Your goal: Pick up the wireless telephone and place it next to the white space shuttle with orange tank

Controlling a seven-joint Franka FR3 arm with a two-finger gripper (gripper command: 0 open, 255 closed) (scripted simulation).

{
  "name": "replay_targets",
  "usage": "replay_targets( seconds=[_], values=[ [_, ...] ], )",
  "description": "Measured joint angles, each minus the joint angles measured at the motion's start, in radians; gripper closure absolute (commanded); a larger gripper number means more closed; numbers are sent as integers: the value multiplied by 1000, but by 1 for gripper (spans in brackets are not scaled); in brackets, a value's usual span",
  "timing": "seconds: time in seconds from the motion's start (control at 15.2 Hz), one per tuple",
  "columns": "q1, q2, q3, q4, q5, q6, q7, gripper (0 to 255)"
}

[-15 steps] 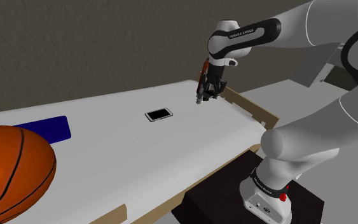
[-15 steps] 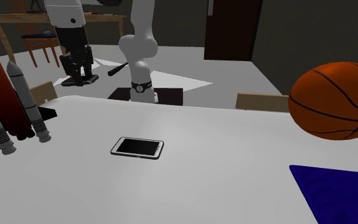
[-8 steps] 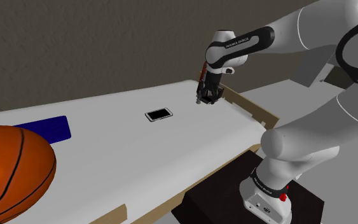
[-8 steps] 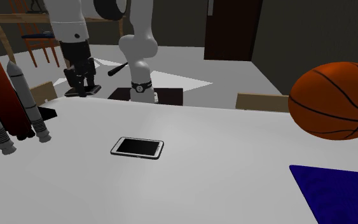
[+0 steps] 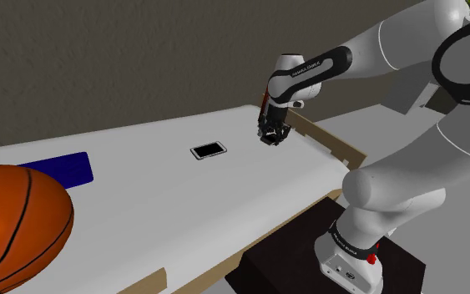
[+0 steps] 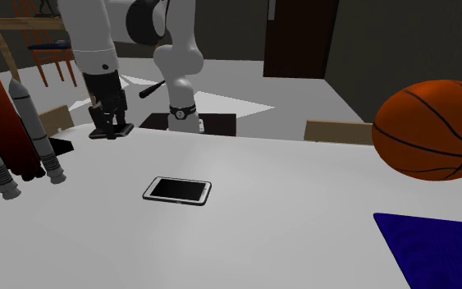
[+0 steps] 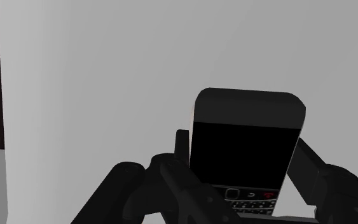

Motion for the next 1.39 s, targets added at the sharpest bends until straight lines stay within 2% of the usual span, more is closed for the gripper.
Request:
replay_targets(
  seconds=[0.73, 1.12, 1.19, 1.39],
  values=[
    [-16, 124, 24, -54, -64, 168, 56, 255],
    [-17, 136, 25, -59, -71, 184, 62, 255],
    [-17, 136, 25, -59, -71, 184, 62, 0],
    [-17, 136, 25, -60, -71, 184, 62, 0]
  ],
)
